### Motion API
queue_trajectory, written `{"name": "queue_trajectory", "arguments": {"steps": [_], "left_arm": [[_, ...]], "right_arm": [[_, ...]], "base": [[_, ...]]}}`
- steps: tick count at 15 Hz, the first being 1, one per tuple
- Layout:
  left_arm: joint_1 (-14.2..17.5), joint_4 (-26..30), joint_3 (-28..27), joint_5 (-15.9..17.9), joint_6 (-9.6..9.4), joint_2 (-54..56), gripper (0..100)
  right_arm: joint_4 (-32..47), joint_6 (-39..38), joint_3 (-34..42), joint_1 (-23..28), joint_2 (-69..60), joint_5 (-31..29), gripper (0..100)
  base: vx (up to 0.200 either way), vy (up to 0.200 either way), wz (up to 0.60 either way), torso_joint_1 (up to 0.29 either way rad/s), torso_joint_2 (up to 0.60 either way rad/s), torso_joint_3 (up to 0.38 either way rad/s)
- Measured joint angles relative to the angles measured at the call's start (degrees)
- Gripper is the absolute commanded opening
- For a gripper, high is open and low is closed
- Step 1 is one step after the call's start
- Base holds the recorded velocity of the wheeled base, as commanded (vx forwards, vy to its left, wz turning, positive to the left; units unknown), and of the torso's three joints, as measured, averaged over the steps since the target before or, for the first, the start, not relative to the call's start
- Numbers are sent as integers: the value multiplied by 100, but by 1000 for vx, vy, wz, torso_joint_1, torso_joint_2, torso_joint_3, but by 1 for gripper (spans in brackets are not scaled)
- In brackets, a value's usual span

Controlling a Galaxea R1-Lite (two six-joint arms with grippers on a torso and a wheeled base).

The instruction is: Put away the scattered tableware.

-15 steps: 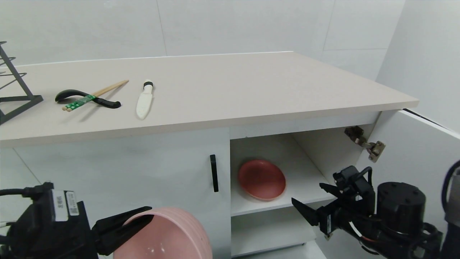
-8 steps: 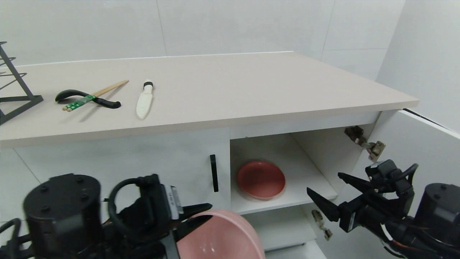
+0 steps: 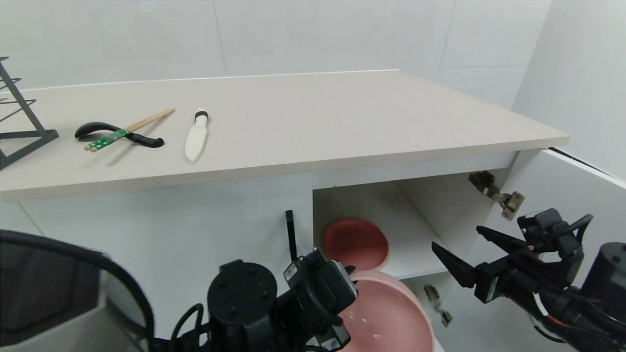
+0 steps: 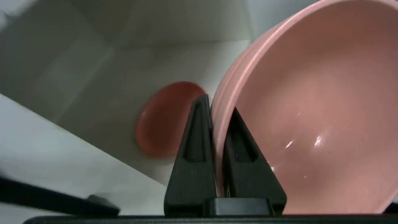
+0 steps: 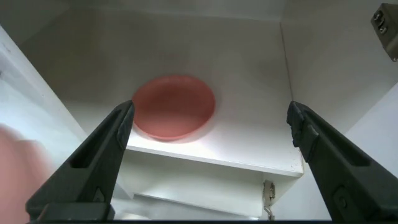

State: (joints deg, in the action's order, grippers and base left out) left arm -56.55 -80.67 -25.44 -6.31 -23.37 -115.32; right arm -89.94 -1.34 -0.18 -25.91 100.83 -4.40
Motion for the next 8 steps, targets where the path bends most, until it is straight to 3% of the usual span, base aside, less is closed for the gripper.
{"name": "queue_trajectory", "arguments": {"steps": [5, 8], "left_arm": [[-98, -355, -633, -1380, 104, -1091, 0], [-100, -763, -1286, -1835, 219, -1560, 0]], "right_arm": [[0, 20, 2, 91, -113, 5, 100], [0, 20, 7, 79, -146, 2, 100]], "base": [[0, 0, 0, 0, 0, 0], [0, 0, 0, 0, 0, 0]]}}
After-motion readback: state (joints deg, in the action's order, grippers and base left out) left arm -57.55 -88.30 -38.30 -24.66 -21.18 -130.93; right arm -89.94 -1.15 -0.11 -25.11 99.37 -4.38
